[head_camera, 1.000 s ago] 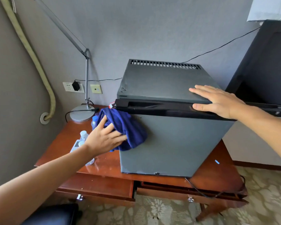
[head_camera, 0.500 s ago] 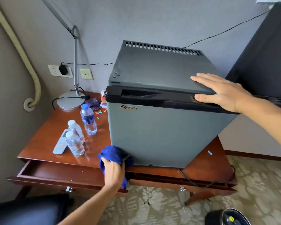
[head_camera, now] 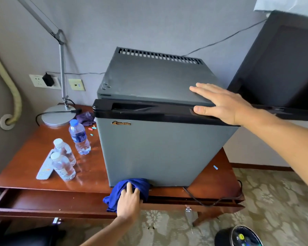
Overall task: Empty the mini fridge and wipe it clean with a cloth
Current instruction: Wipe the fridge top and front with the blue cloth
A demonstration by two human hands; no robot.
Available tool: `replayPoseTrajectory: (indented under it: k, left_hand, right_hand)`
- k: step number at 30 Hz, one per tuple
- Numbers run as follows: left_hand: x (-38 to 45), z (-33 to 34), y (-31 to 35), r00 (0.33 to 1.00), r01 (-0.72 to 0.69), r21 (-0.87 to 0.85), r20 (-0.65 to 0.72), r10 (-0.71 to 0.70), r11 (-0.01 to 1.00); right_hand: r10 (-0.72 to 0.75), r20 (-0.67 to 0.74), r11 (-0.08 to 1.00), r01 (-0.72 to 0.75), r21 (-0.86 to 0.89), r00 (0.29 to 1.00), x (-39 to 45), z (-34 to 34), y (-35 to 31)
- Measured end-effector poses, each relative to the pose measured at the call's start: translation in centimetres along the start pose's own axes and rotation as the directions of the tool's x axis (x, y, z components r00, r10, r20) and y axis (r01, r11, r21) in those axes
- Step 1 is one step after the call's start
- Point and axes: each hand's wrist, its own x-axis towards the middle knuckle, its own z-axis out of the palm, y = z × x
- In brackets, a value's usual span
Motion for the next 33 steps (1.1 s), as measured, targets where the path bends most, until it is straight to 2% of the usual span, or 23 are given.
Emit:
replayPoseTrajectory:
  k: [2, 5, 9, 11, 14, 16, 18, 21, 24, 26, 29, 33]
  left_hand:
    - [-1.1, -2.8, 0.1, 0.999, 0.006, -0.117, -0.034, -0.010, 0.993]
    - [-2.7, -7.3, -0.4, 0.977, 0.001, -0.337, -0.201, -0.073, 0.942]
    - [-4.9, -13.9, -3.2, 0.926, -0.022, -0.589, -0.316, -0.205, 0.808]
    - [-5.8, -16.6, -5.5, 0.900, -0.035, -0.668, -0.345, -0.268, 0.743]
    - [-8.0, -21.4, -8.5, 0.872, -0.108, -0.737, -0.392, -0.291, 0.668]
    - [-9.5, -25.1, -9.1, 0.851, -0.198, -0.753, -0.450, -0.272, 0.627]
    - [-10.8, -28.7, -9.4, 0.814, -0.295, -0.718, -0.534, -0.228, 0.630]
    - [-12.2, -33.6, -8.6, 0.755, -0.416, -0.696, -0.623, -0.204, 0.585]
    - [-11.9, -37.4, -7.0, 0.694, -0.492, -0.710, -0.670, -0.265, 0.504]
    - [-10.5, -38.7, -5.4, 0.703, -0.500, -0.736, -0.652, -0.282, 0.457]
    - [-6.8, -38.7, -3.1, 0.780, -0.456, -0.789, -0.577, -0.242, 0.412]
    - [-2.9, -37.6, -0.3, 0.829, -0.401, -0.858, -0.489, -0.271, 0.322]
  right_hand:
    - [0.002, -0.007, 1.000, -0.002, -0.014, 1.000, -0.1, 0.0, 0.0]
    - [0.013, -0.022, 0.999, -0.014, -0.050, 1.000, -0.6, -0.2, -0.5]
    - [0.044, 0.005, 0.999, -0.044, 0.019, 0.999, -0.9, -0.4, -1.6]
    - [0.112, 0.017, 0.991, -0.113, 0.066, 0.994, -0.4, -0.9, -2.6]
    - [0.138, 0.019, 0.983, -0.139, 0.119, 0.990, 1.0, -2.2, -6.4]
    - [0.071, -0.028, 0.966, -0.061, 0.252, 0.997, 1.8, -1.8, -10.2]
    - [-0.002, -0.042, 0.955, 0.014, 0.296, 0.999, 2.3, -0.8, -14.2]
    - [-0.059, -0.044, 0.989, 0.065, 0.131, 0.997, 2.9, 0.7, -18.4]
    - [0.030, 0.003, 0.999, -0.030, 0.027, 1.000, 3.0, 2.2, -20.1]
    - [0.032, 0.003, 0.996, -0.032, -0.082, 0.999, 2.8, 3.4, -20.4]
    - [-0.020, -0.003, 0.984, 0.019, -0.175, 1.000, 3.1, 3.6, -19.7]
    - [-0.088, -0.034, 0.974, 0.079, -0.212, 0.996, 3.6, 3.5, -18.4]
